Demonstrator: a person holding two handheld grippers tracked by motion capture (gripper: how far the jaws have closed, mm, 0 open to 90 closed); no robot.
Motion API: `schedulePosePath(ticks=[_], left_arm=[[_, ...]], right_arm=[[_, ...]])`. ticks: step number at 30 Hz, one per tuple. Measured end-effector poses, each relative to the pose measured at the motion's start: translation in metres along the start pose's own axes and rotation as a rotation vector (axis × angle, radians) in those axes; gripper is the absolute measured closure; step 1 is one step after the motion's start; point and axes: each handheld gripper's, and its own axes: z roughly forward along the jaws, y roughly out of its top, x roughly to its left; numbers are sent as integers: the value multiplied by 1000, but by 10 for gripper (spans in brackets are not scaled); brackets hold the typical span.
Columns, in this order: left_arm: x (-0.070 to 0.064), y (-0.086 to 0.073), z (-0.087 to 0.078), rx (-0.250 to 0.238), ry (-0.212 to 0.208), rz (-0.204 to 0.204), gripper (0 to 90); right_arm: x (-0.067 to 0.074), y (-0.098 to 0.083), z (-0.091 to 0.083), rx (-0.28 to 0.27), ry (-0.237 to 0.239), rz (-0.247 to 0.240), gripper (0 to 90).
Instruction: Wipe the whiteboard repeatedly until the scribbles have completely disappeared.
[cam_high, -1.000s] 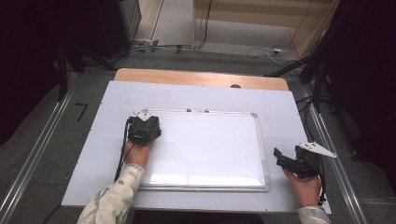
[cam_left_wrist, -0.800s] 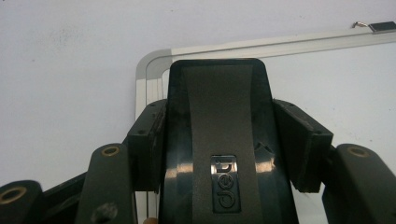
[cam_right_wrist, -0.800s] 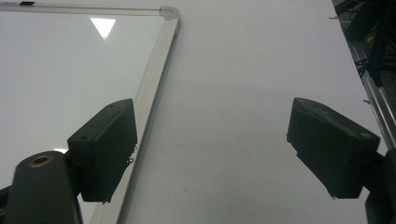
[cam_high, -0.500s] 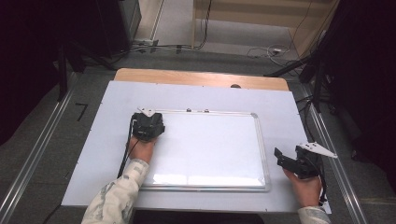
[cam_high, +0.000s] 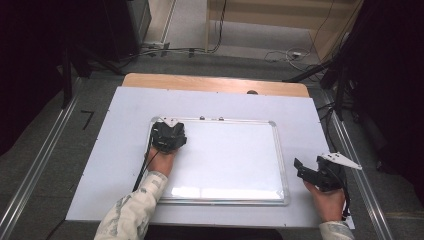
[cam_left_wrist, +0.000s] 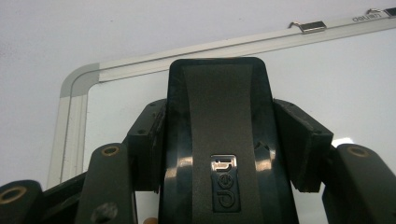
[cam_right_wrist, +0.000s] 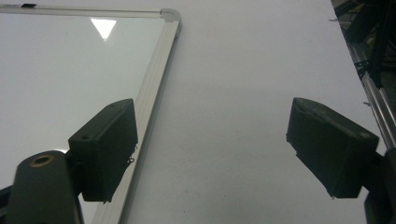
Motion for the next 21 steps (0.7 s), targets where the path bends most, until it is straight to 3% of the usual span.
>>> schedulePosePath(ticks=[7,21], left_arm=[[2,-2,-1,1,5,-6,411],[26,-11,-10,4,47,-36,410]], right_arm=[[0,0,0,1,2,-3,150],[0,-1,0,3,-4,-7,150]])
